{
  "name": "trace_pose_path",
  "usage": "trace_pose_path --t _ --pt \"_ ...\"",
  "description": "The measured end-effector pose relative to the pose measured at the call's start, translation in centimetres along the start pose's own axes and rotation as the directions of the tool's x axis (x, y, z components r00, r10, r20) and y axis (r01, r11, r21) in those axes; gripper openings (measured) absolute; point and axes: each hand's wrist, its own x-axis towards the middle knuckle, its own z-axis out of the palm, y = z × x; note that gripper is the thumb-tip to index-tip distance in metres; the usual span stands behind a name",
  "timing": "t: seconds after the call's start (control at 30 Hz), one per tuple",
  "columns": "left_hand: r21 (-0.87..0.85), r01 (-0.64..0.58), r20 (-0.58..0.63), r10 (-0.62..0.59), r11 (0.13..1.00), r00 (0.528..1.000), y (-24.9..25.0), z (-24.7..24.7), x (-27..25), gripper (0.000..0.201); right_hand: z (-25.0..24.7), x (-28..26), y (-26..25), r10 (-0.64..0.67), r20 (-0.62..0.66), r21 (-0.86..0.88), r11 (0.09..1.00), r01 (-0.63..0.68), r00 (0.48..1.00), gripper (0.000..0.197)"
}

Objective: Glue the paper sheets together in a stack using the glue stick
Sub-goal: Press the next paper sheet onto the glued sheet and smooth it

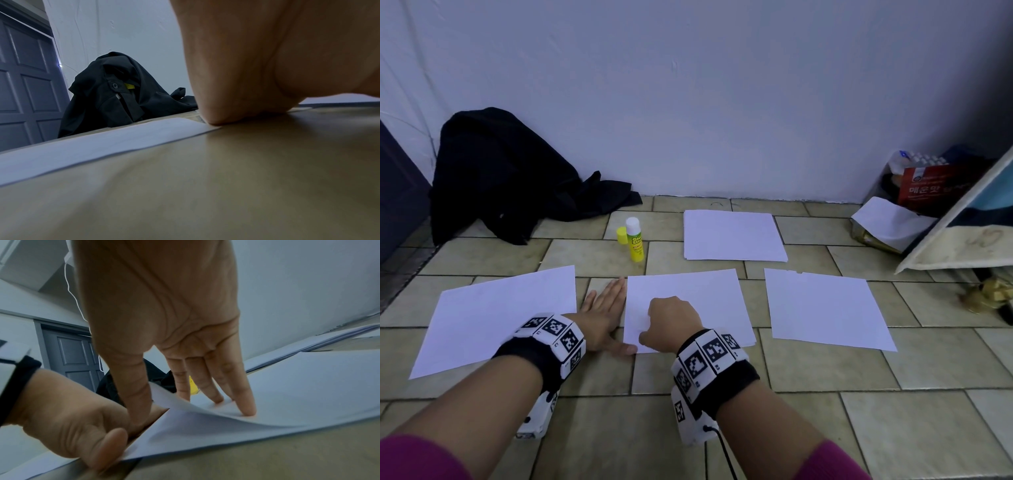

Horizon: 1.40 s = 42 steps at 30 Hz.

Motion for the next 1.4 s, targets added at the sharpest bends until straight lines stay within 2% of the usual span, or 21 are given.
trace_pose_path --t 0.1,0.17,0.37,0.47,0.53,0.63,0.7,0.83,0.93,1.0,1.1,1.2,1.23,1.33,1.4 --pt "0.019 0.010 0.016 -0.010 1.000 1.000 0.0 0.0 -0.1 0.154 0.0 0.2 0.4 0.008 -0.002 0.009 1.000 -0.008 1.000 0.039" --pt "0.018 0.015 0.016 -0.015 1.000 1.000 0.1 0.0 -0.2 0.149 0.2 0.4 0.4 0.022 -0.012 0.022 1.000 -0.022 1.000 0.036" --pt "0.010 0.032 0.033 -0.033 0.999 0.999 0.7 -0.4 -0.6 0.153 0.7 0.0 -0.3 0.025 -0.014 -0.006 1.000 -0.025 1.000 0.025" --pt "0.011 0.037 0.014 -0.037 0.999 0.999 0.7 -0.2 -0.6 0.141 0.8 0.1 -0.4 0.018 -0.004 -0.047 0.999 -0.018 1.000 0.019" --pt "0.006 0.040 0.001 -0.040 0.999 0.999 0.8 -0.1 -0.6 0.136 0.6 0.0 -0.3 0.003 0.016 -0.069 0.998 -0.002 1.000 0.028" --pt "0.034 0.051 -0.001 -0.051 0.998 0.999 0.9 -0.1 -0.7 0.136 0.3 -0.3 0.1 -0.027 0.076 -0.114 0.993 0.036 0.997 0.061" --pt "0.047 0.047 -0.005 -0.046 0.998 0.999 0.8 0.0 -0.7 0.139 0.0 -0.3 0.4 -0.044 0.094 -0.144 0.988 0.057 0.995 0.067" --pt "0.043 0.016 0.002 -0.016 0.999 1.000 0.2 0.1 -0.3 0.148 -0.1 -0.4 0.8 -0.035 0.103 -0.164 0.985 0.052 0.994 0.057" --pt "0.032 -0.016 0.042 0.014 0.999 0.999 -0.1 -0.3 -0.3 0.166 -0.1 -0.7 0.8 -0.030 0.065 -0.135 0.990 0.038 0.997 0.043" --pt "0.014 -0.044 0.065 0.043 0.999 0.997 -0.3 -0.5 -0.3 0.173 0.0 -0.8 0.7 -0.022 0.055 -0.127 0.992 0.029 0.998 0.041" --pt "0.001 -0.062 0.066 0.062 0.998 0.996 -0.5 -0.4 -0.2 0.168 -0.1 -1.1 0.6 -0.012 0.043 -0.120 0.993 0.017 0.999 0.043" --pt "0.014 -0.018 0.028 0.017 1.000 0.999 -0.2 -0.1 0.2 0.169 -0.3 -1.1 0.6 0.004 0.020 -0.118 0.993 -0.001 1.000 0.041" --pt "-0.002 0.004 0.014 -0.004 1.000 1.000 -0.1 0.0 0.4 0.165 -0.4 -1.1 0.6 0.010 0.012 -0.118 0.993 -0.009 1.000 0.041" --pt "-0.071 0.062 -0.022 -0.064 0.996 0.998 0.4 0.1 0.5 0.136 -0.5 -0.9 0.4 0.026 -0.004 -0.122 0.992 -0.026 1.000 0.040" --pt "-0.082 0.079 -0.019 -0.081 0.993 0.997 0.2 0.1 0.6 0.129 -0.4 -0.9 0.1 0.027 -0.022 -0.136 0.990 -0.030 0.999 0.036"
